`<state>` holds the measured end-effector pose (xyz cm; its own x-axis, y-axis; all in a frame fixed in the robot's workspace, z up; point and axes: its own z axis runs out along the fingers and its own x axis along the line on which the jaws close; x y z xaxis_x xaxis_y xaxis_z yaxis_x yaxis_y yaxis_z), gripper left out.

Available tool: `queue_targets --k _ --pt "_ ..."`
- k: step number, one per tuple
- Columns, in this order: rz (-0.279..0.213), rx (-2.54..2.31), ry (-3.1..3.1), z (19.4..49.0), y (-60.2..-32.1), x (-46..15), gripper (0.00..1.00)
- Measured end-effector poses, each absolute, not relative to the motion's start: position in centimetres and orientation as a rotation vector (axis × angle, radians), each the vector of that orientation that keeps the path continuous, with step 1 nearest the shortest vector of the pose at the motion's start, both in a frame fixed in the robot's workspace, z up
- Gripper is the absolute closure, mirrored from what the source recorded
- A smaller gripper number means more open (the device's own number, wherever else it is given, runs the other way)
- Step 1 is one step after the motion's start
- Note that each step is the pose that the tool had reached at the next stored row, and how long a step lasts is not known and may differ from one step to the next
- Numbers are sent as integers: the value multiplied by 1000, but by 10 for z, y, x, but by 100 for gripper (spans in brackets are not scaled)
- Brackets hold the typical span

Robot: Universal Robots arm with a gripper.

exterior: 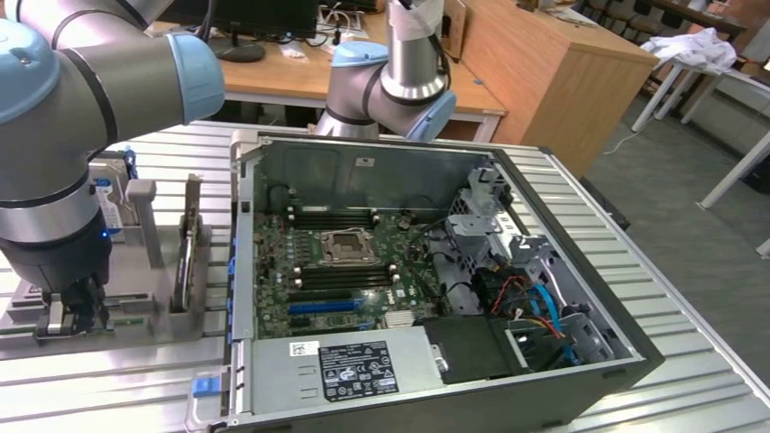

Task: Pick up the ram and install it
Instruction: 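Pick up the ram and move it above insertion slot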

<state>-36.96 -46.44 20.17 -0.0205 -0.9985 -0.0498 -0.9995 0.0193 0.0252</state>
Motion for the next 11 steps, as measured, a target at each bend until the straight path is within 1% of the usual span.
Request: queue_targets --k 11 --pt "83 -2187 2229 204 -464 -370 88"
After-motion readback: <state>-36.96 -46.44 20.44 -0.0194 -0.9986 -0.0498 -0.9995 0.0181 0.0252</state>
